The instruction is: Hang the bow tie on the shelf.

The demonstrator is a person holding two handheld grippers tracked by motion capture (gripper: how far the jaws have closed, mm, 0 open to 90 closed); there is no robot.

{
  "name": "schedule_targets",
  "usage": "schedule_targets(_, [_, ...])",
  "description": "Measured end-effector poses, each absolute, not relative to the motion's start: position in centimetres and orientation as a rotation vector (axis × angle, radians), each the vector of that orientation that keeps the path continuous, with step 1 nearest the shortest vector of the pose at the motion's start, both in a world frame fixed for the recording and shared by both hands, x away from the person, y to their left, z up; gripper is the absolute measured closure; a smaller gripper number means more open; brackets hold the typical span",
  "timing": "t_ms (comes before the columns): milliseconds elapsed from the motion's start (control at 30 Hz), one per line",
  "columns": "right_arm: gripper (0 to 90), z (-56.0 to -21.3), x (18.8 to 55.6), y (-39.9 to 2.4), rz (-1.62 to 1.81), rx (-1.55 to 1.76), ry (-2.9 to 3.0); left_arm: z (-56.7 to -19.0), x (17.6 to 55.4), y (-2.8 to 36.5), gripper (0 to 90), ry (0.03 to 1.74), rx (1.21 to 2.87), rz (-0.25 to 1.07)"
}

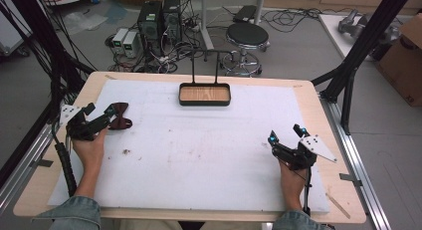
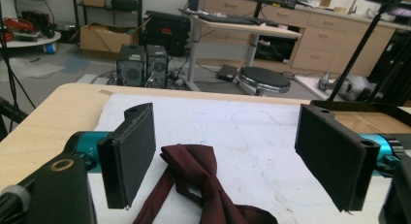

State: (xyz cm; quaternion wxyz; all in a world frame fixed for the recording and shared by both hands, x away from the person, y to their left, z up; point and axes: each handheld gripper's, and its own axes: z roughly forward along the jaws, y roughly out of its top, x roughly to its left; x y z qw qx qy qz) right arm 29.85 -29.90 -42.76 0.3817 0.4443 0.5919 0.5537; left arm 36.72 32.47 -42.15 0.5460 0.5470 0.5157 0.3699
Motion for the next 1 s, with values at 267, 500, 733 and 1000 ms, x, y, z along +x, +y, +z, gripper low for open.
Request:
schedule_targets(267, [11.3, -42.8, 29.9, -29.8, 1.413, 1.136, 1.518, -42.9, 38.9, 32.2, 29.5, 1.271, 1.386, 0.861])
schedule_targets(500, [11.3, -42.8, 29.9, -29.9, 1.413, 1.133, 1.520, -43.7, 40.9, 31.2, 34.5, 1.324, 1.500, 0.835])
schedule_targets(733, [11.3, -42.8, 30.0, -29.9, 1.417, 1.138, 1.522, -44.4, 41.8, 31.1, 43.3, 1.409, 1.572, 0.781])
schedule_targets(1000, [11.3, -42.8, 29.9, -29.9, 1.419, 1.146, 1.521, -44.6, 42.5, 30.6, 47.0, 1.463, 1.651, 0.740])
